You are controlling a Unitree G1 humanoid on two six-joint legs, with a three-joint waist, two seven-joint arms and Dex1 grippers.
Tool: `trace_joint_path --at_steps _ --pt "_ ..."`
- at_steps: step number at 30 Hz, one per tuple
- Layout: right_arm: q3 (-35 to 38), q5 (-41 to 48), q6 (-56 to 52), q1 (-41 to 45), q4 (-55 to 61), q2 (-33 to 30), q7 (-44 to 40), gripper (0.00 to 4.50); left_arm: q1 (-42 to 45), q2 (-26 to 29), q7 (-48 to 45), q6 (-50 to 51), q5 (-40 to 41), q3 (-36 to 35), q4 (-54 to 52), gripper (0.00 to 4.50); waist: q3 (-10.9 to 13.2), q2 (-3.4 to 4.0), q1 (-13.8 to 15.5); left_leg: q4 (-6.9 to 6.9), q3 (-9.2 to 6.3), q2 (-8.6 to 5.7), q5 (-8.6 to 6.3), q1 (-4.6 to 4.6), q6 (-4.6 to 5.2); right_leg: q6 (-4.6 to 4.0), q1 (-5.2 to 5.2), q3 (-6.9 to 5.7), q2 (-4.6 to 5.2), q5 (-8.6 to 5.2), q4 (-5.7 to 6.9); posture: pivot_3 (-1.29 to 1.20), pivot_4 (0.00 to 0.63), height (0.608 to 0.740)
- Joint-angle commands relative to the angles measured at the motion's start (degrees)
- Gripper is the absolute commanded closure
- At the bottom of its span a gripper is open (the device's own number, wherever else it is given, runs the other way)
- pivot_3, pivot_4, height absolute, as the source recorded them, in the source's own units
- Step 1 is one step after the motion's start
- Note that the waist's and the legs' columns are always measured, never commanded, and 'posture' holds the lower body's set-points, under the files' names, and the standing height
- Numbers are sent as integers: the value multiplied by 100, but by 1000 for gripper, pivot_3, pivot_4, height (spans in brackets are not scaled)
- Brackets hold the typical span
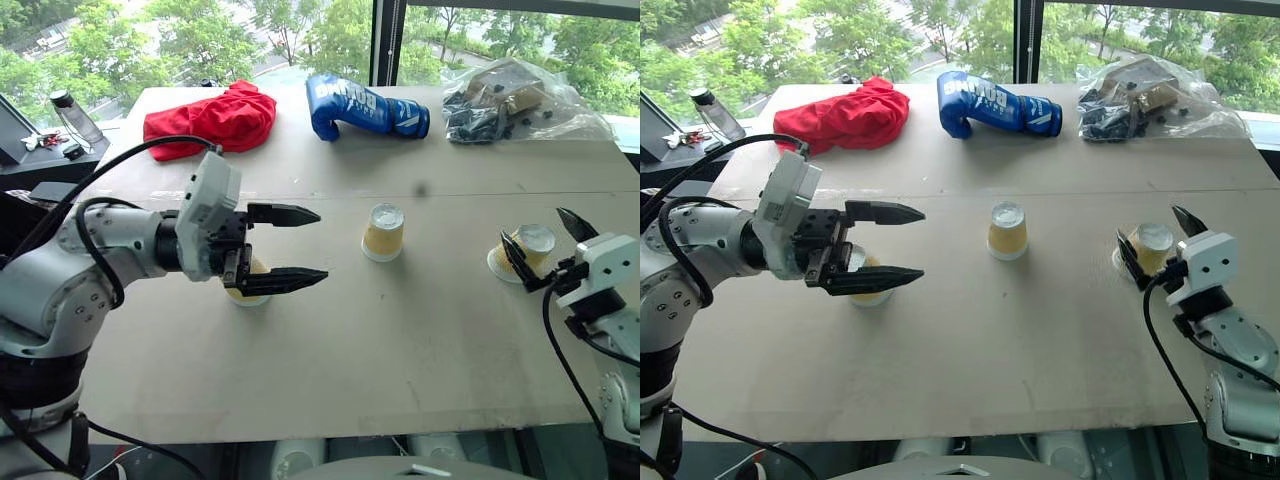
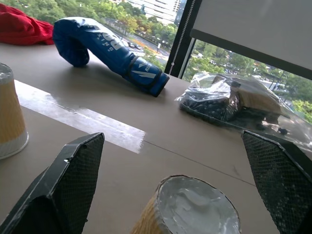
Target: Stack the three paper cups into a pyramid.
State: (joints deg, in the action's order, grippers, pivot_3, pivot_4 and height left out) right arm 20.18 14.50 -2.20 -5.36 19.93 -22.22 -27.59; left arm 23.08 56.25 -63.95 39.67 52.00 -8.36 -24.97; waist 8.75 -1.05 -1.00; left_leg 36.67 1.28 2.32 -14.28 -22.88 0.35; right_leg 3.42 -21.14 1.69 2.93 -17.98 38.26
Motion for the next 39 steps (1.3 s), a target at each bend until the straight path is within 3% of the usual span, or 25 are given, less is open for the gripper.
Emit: trace_joint_path --at_steps 1,12,15,17,19,29,39 --pt "221 254 2 -68 -98 75 149 50 69 23 -158 -134 -83 -97 8 0 0 0 10 1 0 0 0 0 0 0 0 0 0 0 1 0 150 740" --pt "135 789 -453 74 -612 131 131 50 -261 37 -291 -324 -223 -338 -12 0 0 1 15 9 0 0 -1 -1 2 0 0 3 0 0 9 0 150 740" --pt "114 794 -461 185 -735 124 119 693 -356 23 -281 -361 -248 -390 -46 0 0 1 13 11 1 0 -2 -1 4 0 0 4 0 0 10 0 150 740" --pt "87 789 -440 269 -800 121 94 1769 -431 10 -259 -378 -254 -440 -79 0 0 1 16 12 1 0 -4 -1 7 0 0 4 0 0 11 0 150 740" --pt "60 791 -427 333 -835 109 57 2324 -487 3 -235 -387 -258 -483 -98 0 0 1 18 13 1 0 -4 -1 6 0 0 4 0 0 11 0 150 740" --pt "-948 667 -744 879 -471 55 -306 2329 -1065 -38 -23 -490 -386 -799 -151 0 0 2 -5 16 0 4 -12 2 21 0 -2 6 -2 0 22 0 150 740" --pt "-1925 322 -898 1768 -912 321 -342 2329 -1202 -26 408 -364 -334 -985 -402 0 0 2 21 32 -3 4 -13 -2 22 0 -1 2 -1 0 30 0 150 740"
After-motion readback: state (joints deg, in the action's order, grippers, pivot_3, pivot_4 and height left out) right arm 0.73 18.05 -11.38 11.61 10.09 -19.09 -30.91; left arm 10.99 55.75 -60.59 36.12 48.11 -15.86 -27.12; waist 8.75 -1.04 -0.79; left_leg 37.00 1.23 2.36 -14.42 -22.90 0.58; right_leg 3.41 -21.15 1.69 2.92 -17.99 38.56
